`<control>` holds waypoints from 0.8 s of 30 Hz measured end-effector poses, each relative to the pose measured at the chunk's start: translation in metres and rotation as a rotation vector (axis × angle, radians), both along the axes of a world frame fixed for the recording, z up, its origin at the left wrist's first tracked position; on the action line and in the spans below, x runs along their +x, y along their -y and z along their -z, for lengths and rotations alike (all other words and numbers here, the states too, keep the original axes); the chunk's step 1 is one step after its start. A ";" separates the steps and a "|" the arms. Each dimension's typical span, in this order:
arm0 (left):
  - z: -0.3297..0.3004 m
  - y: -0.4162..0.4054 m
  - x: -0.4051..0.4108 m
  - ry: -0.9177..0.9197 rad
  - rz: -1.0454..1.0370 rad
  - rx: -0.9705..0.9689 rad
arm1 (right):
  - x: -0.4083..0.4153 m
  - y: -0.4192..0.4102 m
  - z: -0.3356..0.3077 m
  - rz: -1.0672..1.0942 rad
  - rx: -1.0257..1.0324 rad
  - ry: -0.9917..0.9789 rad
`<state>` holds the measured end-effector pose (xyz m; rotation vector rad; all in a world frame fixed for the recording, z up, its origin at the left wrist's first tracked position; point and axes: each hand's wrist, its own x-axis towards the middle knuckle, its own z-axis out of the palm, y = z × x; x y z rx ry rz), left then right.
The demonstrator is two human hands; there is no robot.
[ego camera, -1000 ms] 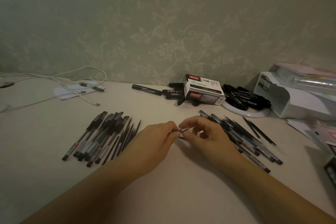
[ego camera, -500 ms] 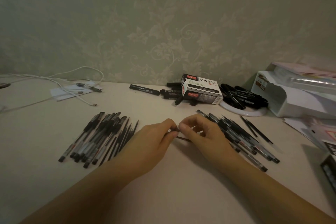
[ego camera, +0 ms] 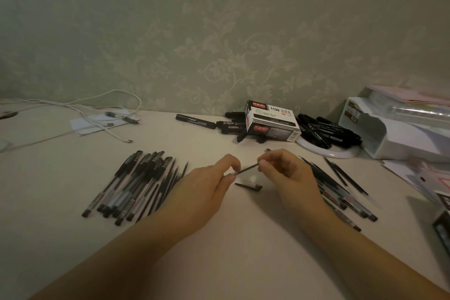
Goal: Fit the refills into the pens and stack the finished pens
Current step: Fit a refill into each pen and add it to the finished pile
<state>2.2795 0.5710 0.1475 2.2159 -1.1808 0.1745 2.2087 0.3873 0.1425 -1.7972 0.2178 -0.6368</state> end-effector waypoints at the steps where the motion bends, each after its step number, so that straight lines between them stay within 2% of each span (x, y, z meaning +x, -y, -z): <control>1: 0.000 0.000 0.000 0.006 -0.005 0.003 | 0.001 0.000 0.000 0.012 0.023 -0.002; 5: -0.003 -0.001 -0.001 0.014 -0.036 0.006 | -0.001 0.003 -0.003 0.092 0.117 0.026; 7: -0.005 -0.001 -0.001 0.001 -0.056 -0.005 | -0.004 0.004 -0.005 0.099 0.040 0.003; 9: -0.007 -0.001 -0.002 -0.015 -0.074 -0.016 | -0.007 -0.001 -0.005 0.053 -0.167 -0.050; 11: -0.008 -0.002 -0.002 -0.026 -0.087 -0.026 | -0.010 -0.008 -0.005 -0.009 -0.457 -0.070; 13: -0.008 -0.002 -0.002 -0.024 -0.093 -0.029 | -0.010 -0.013 -0.002 -0.074 -0.743 -0.027; 15: -0.007 -0.001 -0.002 -0.014 -0.094 -0.030 | -0.009 -0.016 0.001 -0.120 -0.903 0.013; 21: -0.006 0.001 -0.004 -0.054 -0.079 -0.095 | -0.008 -0.015 0.003 -0.113 -0.912 -0.022; 23: -0.005 0.001 -0.003 -0.084 -0.082 -0.145 | -0.007 -0.015 0.001 -0.054 -0.801 -0.009; 24: -0.004 0.002 -0.003 -0.097 -0.084 -0.165 | -0.008 -0.016 -0.001 -0.013 -0.673 -0.008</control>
